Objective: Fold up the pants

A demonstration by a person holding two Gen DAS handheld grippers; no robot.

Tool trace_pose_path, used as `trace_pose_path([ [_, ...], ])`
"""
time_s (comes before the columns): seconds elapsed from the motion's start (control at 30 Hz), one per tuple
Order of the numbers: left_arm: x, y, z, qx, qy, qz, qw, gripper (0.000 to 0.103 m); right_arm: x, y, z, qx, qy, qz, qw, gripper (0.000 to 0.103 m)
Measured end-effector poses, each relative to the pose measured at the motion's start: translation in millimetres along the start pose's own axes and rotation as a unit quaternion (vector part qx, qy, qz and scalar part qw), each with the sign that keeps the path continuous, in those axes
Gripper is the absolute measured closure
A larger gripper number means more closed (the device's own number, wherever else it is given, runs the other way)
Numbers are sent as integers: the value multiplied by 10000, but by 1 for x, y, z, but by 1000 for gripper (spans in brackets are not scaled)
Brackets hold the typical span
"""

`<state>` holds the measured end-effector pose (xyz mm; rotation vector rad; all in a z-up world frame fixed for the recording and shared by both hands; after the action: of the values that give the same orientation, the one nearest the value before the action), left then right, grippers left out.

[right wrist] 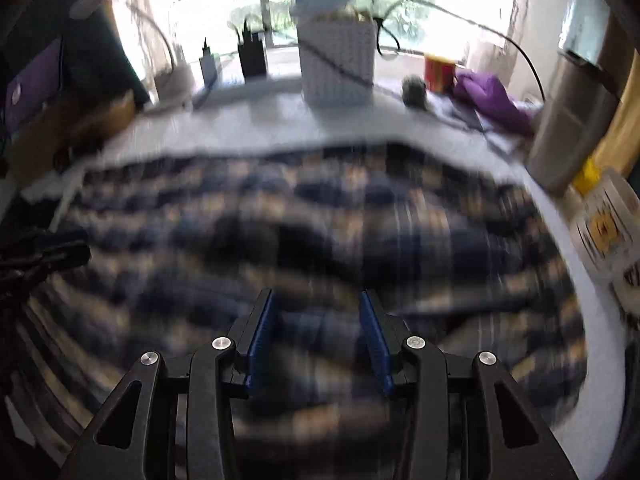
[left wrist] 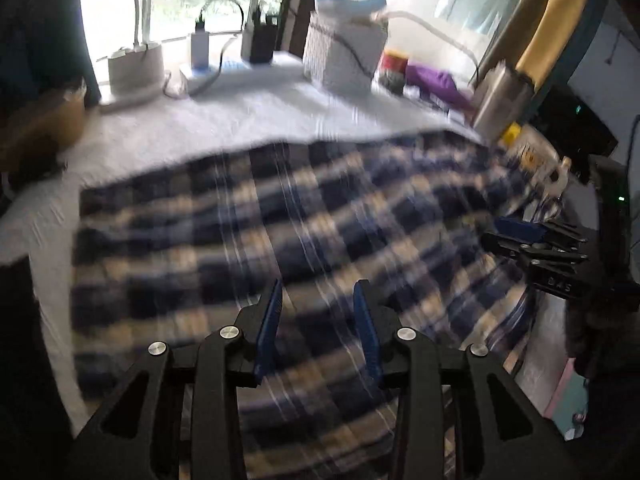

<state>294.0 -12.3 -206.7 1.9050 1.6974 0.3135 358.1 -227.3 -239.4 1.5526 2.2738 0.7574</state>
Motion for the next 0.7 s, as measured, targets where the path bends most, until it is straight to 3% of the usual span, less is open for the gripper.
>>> trace_pose_path([
  [0.07, -2, -11, 7, 144, 66, -29, 9999, 67, -3, -15, -6, -35, -36, -15, 10000, 58],
  [0.2, -3, -13, 7, -117, 114, -144, 9998, 66, -12, -37, -22, -192, -102, -30, 9998, 58],
  [0.47, 6, -22, 2, 60, 505, -182, 9985, 66, -29, -63, -41, -468, -318, -39, 9984, 58],
  [0.57, 4, -32, -7, 83, 621, -180, 9979, 66, -44, -73, -48, -511, -406, 145, 9978, 47],
  [0.7, -11, -43, -21, -2, 514, -66, 9987, 66, -60, -84, -57, -504, -578, 325, 9965, 44],
])
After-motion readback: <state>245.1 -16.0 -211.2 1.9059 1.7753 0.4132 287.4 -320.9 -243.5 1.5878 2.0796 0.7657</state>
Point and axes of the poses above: each gripper's, at about its wrist camera, not at the fingertips, and z roughly the way its jaws point, x to its left, y to its top, the point moved 7 cm from there along z, roughly the way its jaws point, and after that the axes turned 3 degrees about y, right-handed, at the moved point
